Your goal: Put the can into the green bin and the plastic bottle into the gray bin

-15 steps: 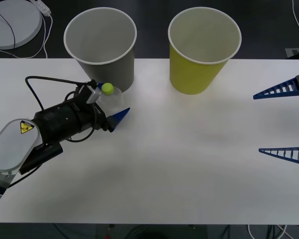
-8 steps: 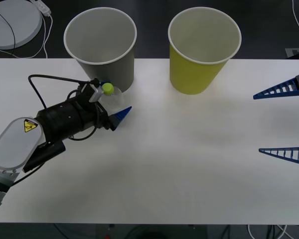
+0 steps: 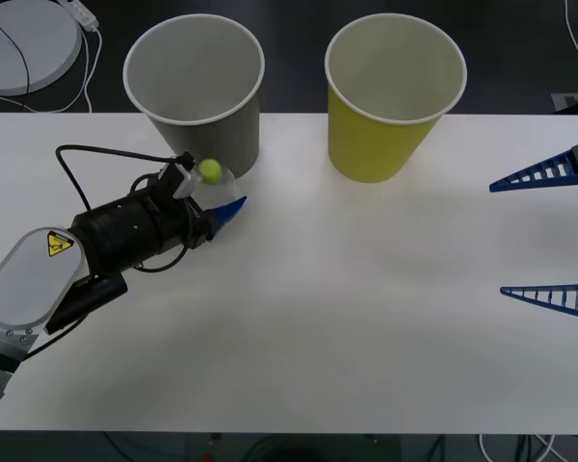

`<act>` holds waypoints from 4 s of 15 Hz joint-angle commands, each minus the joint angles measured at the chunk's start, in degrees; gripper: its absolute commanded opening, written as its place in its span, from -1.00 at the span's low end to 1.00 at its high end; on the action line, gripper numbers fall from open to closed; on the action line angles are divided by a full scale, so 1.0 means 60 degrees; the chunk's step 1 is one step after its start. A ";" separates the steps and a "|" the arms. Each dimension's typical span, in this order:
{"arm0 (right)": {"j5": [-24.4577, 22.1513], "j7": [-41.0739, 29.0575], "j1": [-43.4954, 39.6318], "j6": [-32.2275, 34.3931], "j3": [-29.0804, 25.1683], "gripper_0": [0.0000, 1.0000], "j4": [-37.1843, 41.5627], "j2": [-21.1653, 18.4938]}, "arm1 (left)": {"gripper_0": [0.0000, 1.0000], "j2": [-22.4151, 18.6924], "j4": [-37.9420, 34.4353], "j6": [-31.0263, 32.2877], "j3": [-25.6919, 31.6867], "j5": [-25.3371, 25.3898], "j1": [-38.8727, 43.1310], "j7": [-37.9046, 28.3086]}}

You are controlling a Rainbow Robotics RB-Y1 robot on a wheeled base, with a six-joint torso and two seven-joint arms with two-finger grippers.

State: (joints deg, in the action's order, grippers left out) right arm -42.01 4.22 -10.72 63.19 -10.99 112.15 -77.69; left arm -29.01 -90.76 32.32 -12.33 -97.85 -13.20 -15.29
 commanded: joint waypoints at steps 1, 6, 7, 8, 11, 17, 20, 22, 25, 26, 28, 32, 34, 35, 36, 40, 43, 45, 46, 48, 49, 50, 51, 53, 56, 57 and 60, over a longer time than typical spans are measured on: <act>0.0000 0.0000 0.0000 0.0000 0.0000 1.00 0.0000 0.0000 | -1.00 -0.0013 -0.0005 0.0004 0.0003 -0.0009 0.0002 -0.0015; 0.0000 0.0000 0.0000 0.0000 0.0000 1.00 0.0000 0.0000 | -1.00 -0.0013 0.0010 0.0004 0.0003 0.0049 0.0002 -0.0029; 0.0000 0.0000 0.0000 0.0000 0.0000 1.00 0.0000 0.0000 | -1.00 0.0001 0.0010 0.0004 0.0003 0.0093 0.0002 0.0000; 0.0000 0.0000 0.0000 0.0000 0.0000 1.00 0.0000 0.0000 | -1.00 -0.0013 -0.0005 -0.0011 0.0003 0.0122 0.0002 0.0015; 0.0000 0.0000 0.0000 0.0000 0.0000 1.00 0.0000 0.0000 | -1.00 -0.0043 -0.0020 0.0004 0.0003 0.0342 0.0076 0.0117; 0.0000 0.0000 0.0000 0.0000 0.0000 1.00 0.0000 0.0000 | -1.00 -0.0292 -0.0664 -0.0011 0.0003 0.0723 0.0691 0.0249; 0.0000 0.0000 0.0000 0.0000 0.0000 1.00 0.0000 0.0000 | -1.00 -0.0424 -0.0972 -0.0142 0.0003 0.0913 0.0955 0.0307; 0.0000 0.0000 0.0000 0.0000 0.0000 1.00 0.0000 0.0000 | -1.00 -0.0497 -0.1148 -0.0172 0.0018 0.1075 0.1145 0.0307; 0.0000 0.0000 0.0000 0.0000 0.0000 1.00 0.0000 0.0000 | -1.00 -0.0555 -0.1558 -0.0186 0.0179 0.1221 0.1570 0.0307; 0.0000 0.0000 0.0000 0.0000 0.0000 1.00 0.0000 0.0000 | -1.00 -0.0570 -0.1719 -0.0186 0.0238 0.1236 0.1702 0.0264; 0.0000 0.0000 0.0000 0.0000 0.0000 1.00 0.0000 0.0000 | -1.00 -0.0599 -0.1909 -0.0186 0.0296 0.1368 0.1848 0.0176; 0.0000 0.0000 0.0000 0.0000 0.0000 1.00 0.0000 0.0000 | -1.00 -0.0907 -0.2173 -0.0216 0.0326 0.1734 0.1877 -0.0103; 0.0000 0.0000 0.0000 0.0000 0.0000 1.00 0.0000 0.0000 | -1.00 -0.1053 -0.2305 -0.0245 0.0370 0.1792 0.1863 -0.0293; 0.0000 0.0000 0.0000 0.0000 0.0000 1.00 0.0000 0.0000 | -1.00 -0.1141 -0.2407 -0.0216 0.0414 0.1807 0.1863 -0.0410; 0.0000 0.0000 0.0000 0.0000 0.0000 1.00 0.0000 0.0000 | -1.00 -0.1229 -0.2510 -0.0216 0.0443 0.1778 0.1863 -0.0689; 0.0000 0.0000 0.0000 0.0000 0.0000 1.00 0.0000 0.0000 | -1.00 -0.1610 -0.3213 -0.0216 0.0589 0.0855 0.1877 -0.2183; 0.0000 0.0000 0.0000 0.0000 0.0000 1.00 0.0000 0.0000 | -1.00 -0.1859 -0.3638 -0.0216 0.0692 0.0181 0.1863 -0.3237; 0.0000 0.0000 0.0000 0.0000 0.0000 1.00 0.0000 0.0000 | -1.00 -0.2050 -0.3858 -0.0216 0.0780 0.0049 0.1863 -0.3779; 0.0000 0.0000 0.0000 0.0000 0.0000 1.00 0.0000 0.0000 | -1.00 -0.2167 -0.3931 -0.0201 0.0809 0.0035 0.1877 -0.3882; 0.0000 0.0000 0.0000 0.0000 0.0000 1.00 0.0000 0.0000 | -1.00 -0.2489 -0.4004 -0.0216 0.0912 0.0240 0.1877 -0.3970; 0.0000 0.0000 0.0000 0.0000 0.0000 1.00 0.0000 0.0000 | -1.00 -0.2621 -0.4063 -0.0201 0.0941 0.0327 0.1877 -0.4014; 0.0000 0.0000 0.0000 0.0000 0.0000 1.00 0.0000 0.0000 | -1.00 -0.2767 -0.4136 -0.0216 0.0970 0.0401 0.1877 -0.4072; 0.0000 0.0000 0.0000 0.0000 0.0000 1.00 0.0000 0.0000 | -1.00 -0.2958 -0.4209 -0.0201 0.1029 0.0474 0.1877 -0.4146; 0.0000 0.0000 0.0000 0.0000 0.0000 1.00 0.0000 0.0000 | -1.00 -0.3133 -0.4385 -0.0201 0.1219 0.0606 0.2038 -0.4234; 0.0000 0.0000 0.0000 0.0000 0.0000 1.00 0.0000 0.0000 | -1.00 -0.3177 -0.5000 0.0766 0.2230 0.0620 0.2478 -0.4629; 0.0000 0.0000 0.0000 0.0000 0.0000 1.00 0.0000 0.0000 | -1.00 -0.3221 -0.5279 0.1191 0.2655 0.0576 0.2595 -0.4981; 0.0000 0.0000 0.0000 0.0000 0.0000 1.00 0.0000 0.0000 | -1.00 -0.3749 -0.5923 0.1996 0.3592 0.0503 0.2800 -0.5991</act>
State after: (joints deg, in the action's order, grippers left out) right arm -42.01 4.22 -10.72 63.19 -10.99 112.15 -77.69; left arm -50.54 -125.45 43.33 8.09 -94.83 3.33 -49.73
